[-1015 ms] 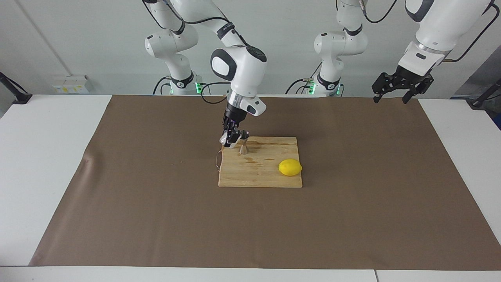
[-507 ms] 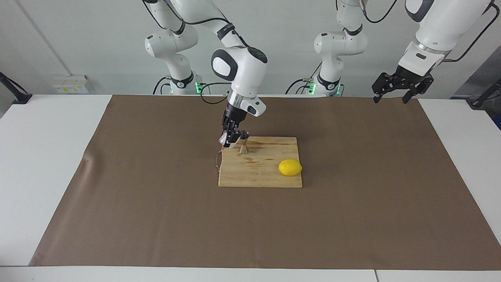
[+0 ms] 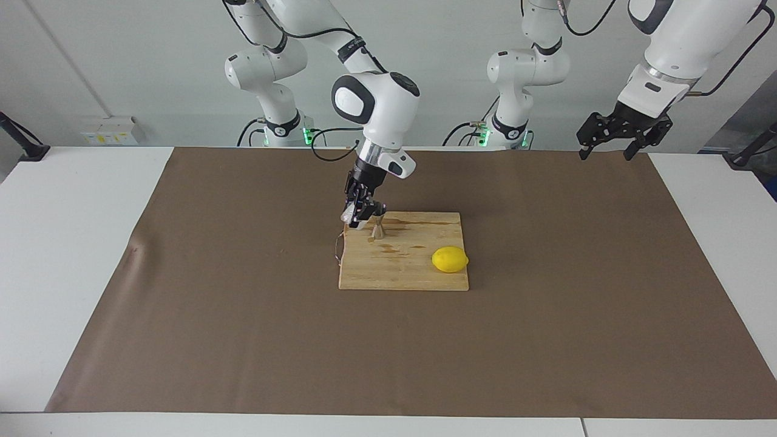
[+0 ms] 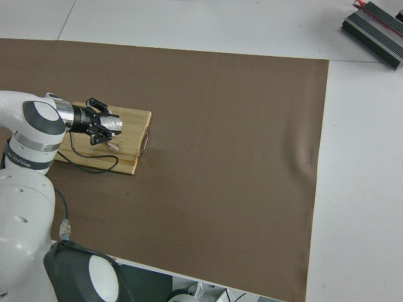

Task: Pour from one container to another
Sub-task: 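Position the white cup above the jigger with the right gripper, then tilt the white cup over the jigger with the right gripper, then carry the white cup back beside the board with the right gripper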

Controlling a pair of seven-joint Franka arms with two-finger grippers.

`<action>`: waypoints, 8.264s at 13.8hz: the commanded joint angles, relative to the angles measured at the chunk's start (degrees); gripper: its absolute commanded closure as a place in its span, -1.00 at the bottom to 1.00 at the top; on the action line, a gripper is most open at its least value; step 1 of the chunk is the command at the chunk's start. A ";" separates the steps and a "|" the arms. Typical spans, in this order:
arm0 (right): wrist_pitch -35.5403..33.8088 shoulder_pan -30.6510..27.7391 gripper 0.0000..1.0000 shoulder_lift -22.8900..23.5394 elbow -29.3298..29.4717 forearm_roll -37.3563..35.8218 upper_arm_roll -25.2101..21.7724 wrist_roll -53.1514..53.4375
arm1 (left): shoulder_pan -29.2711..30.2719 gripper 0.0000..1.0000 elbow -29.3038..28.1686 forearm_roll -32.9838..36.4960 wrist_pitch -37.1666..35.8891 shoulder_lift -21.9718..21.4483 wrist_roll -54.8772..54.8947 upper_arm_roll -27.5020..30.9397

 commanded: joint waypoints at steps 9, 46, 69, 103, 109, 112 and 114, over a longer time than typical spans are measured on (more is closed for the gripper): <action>-1.95 2.12 0.58 -2.61 -2.91 -6.45 0.16 5.16 | 0.61 -1.00 -1.54 0.52 -0.33 -1.63 0.52 -0.26; -5.73 3.88 0.89 -2.88 -2.65 -13.40 0.16 7.97 | 0.61 -1.00 -1.54 0.52 -0.33 -1.63 0.52 -0.26; -6.43 5.37 0.88 -0.68 0.07 -13.84 0.16 10.96 | 0.61 -1.00 -1.54 0.52 -0.33 -1.63 0.52 -0.26; -4.41 2.48 0.87 -2.08 0.16 -5.41 0.16 11.14 | 0.61 -1.00 -1.54 0.52 -0.33 -1.63 0.52 -0.26; -2.66 -4.46 0.87 -2.53 0.07 5.03 0.07 3.51 | 0.61 -1.00 -1.54 0.52 -0.33 -1.63 0.52 -0.26; -0.30 -8.76 0.87 -2.18 -0.28 11.28 0.07 -2.81 | 0.61 -1.00 -1.54 0.52 -0.33 -1.63 0.52 -0.26; 2.87 -12.19 0.87 -2.00 -1.50 15.41 0.07 -7.12 | 0.61 -1.00 -1.54 0.52 -0.33 -1.63 0.52 -0.26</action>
